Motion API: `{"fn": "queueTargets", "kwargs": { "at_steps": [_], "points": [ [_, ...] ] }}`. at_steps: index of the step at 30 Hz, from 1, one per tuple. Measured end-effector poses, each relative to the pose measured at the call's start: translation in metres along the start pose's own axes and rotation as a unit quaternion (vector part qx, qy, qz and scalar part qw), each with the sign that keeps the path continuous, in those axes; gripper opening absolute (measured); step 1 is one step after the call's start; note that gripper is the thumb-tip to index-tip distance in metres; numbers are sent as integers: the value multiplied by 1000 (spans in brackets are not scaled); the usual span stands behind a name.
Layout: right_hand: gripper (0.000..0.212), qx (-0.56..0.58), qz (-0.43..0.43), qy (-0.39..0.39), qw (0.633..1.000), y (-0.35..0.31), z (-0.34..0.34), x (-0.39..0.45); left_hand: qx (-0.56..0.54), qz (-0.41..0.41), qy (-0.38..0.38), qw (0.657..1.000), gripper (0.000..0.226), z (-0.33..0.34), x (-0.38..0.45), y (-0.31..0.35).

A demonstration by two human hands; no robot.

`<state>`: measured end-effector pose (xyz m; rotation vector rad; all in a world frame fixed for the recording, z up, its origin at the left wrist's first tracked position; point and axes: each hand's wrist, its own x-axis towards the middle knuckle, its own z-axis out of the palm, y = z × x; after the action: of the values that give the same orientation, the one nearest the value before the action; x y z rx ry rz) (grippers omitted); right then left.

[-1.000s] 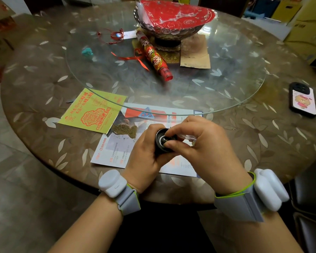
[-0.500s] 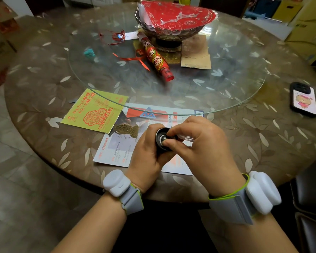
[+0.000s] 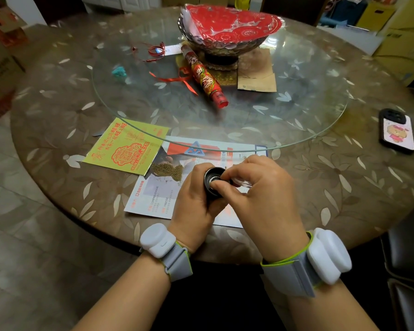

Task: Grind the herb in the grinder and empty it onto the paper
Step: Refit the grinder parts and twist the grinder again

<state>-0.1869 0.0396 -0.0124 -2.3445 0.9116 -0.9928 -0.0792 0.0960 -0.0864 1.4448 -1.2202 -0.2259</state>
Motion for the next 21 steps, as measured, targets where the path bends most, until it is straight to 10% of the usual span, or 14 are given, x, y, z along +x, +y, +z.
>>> {"fn": "queueTargets", "kwargs": {
  "at_steps": [21],
  "points": [
    [18,-13,26,41,999,-5,8,-4,28,-10,22,999,33,4,-2,1]
  ]
}}
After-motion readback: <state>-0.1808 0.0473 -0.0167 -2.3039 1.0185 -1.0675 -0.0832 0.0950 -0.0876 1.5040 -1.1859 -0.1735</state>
